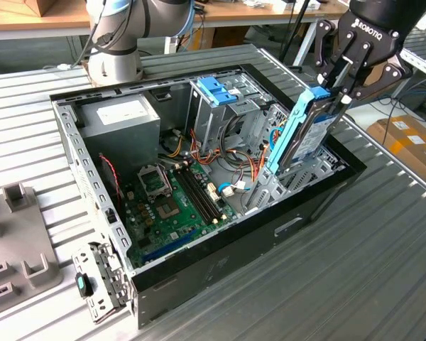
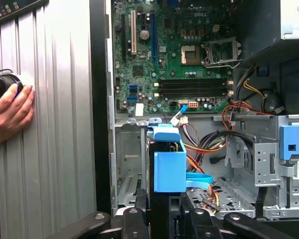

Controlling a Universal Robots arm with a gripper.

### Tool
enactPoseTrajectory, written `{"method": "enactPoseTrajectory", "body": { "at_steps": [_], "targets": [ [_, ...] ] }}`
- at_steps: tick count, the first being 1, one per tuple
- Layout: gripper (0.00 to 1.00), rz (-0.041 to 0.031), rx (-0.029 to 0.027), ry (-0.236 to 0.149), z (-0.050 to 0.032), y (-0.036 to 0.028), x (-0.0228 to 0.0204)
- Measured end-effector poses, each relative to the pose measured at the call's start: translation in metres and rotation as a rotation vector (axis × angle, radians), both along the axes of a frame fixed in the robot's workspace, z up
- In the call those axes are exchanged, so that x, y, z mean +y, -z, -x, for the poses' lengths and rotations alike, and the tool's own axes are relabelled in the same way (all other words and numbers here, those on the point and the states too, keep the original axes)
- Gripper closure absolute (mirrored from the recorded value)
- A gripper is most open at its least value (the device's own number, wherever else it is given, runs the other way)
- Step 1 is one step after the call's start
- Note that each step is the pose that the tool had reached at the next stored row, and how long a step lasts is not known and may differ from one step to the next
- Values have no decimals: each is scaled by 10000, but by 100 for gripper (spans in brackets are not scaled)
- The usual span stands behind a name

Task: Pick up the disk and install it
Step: 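Insert the disk into the insertion slot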

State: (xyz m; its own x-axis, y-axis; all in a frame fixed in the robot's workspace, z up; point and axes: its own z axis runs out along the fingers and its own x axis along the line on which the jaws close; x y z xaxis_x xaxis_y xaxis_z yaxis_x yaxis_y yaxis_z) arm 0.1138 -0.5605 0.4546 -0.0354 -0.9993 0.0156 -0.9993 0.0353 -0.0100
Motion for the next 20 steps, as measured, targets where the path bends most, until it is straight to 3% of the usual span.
{"method": "enactPoseTrajectory", "body": {
  "at_steps": [9, 17, 20],
  "targets": [
    [65, 0, 0, 0, 0, 156, 0],
    [65, 1, 0, 0, 0, 340, 0],
    [65, 0, 0, 0, 0, 449, 0]
  ]
}}
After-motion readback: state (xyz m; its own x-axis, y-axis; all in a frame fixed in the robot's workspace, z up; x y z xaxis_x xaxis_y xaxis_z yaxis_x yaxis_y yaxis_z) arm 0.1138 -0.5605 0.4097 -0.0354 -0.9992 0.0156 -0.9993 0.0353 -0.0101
